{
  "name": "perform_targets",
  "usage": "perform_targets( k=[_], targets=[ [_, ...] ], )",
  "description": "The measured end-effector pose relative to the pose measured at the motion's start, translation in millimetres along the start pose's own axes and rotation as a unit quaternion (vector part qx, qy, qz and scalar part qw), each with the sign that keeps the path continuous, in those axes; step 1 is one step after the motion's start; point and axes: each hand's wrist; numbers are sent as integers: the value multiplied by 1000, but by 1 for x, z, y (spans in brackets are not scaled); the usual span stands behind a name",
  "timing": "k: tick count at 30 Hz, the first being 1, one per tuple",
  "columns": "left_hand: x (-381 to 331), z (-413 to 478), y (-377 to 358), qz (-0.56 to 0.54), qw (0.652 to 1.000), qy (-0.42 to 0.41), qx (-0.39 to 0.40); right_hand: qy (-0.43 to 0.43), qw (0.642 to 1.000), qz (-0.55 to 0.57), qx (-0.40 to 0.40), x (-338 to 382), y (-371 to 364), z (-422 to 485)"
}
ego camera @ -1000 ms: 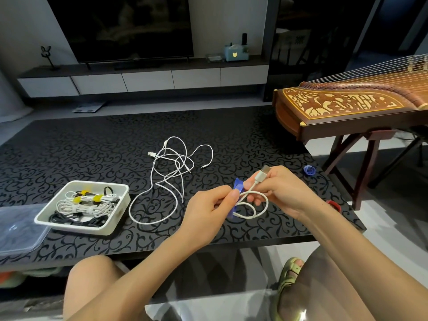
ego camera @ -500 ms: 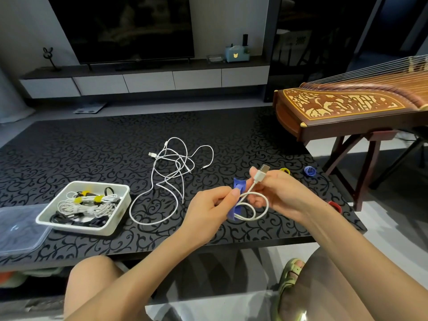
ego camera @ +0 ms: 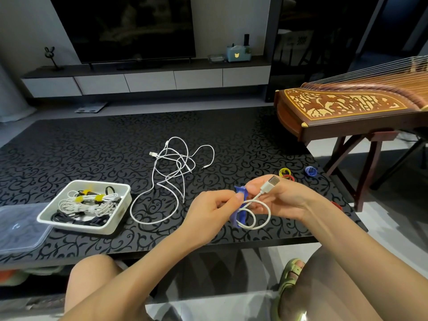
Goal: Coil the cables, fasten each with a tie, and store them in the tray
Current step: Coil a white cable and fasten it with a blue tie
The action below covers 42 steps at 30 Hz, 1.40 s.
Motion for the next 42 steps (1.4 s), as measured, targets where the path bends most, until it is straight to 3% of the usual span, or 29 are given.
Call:
perform_targets(
  k=[6, 14, 16, 18, 20, 21, 24, 25, 26, 27, 29, 30, 36, 42],
  targets=[
    [-6, 1, 0, 22, 999, 22, 30, -57, 997, 15, -48, -4, 0, 0],
    [-5, -12, 5, -29, 994, 15, 102, 6, 990, -140, -35, 15, 8, -5],
    [-6, -20, 10, 45, 992, -22, 116, 11, 984, -174, -28, 28, 11, -9],
    [-8, -22, 13, 211, 968, -73, 113, 13, 971, -238, 0, 38, 8, -10],
    [-14, -22, 12, 319, 936, -77, 127, 34, 928, -371, 14, 43, -4, -8],
    [-17, -21, 11, 325, 934, -55, 140, 63, 886, -459, 9, 45, -11, -5],
    [-22, -19, 10, 215, 964, 22, 153, 158, 729, -663, -53, 46, -22, 2],
    [-22, -16, 12, 186, 973, 27, 131, 181, 706, -679, -95, 44, -22, 4],
    [-22, -13, 13, 186, 978, 18, 92, 195, 703, -671, -131, 42, -21, 6],
    [-21, -10, 13, 203, 978, 3, 54, 197, 725, -640, -160, 42, -21, 8],
    [-18, -6, 9, 221, 975, -17, 10, 180, 801, -538, -191, 40, -23, 12],
    [-17, -5, 6, 235, 971, -29, -1, 166, 823, -507, -195, 39, -22, 15],
    [-20, -7, 1, 330, 926, -163, -87, 119, 786, -566, -217, 37, -20, 23],
    [-30, -9, -1, 268, 947, -163, -74, 75, 785, -568, -234, 46, -25, 24]
  ],
)
Point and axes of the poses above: each hand's wrist, its own z-axis towards the middle knuckle, its own y-axis out of the back of the hand, x = y × z, and after that the axes turned 15 degrees about y, right-handed
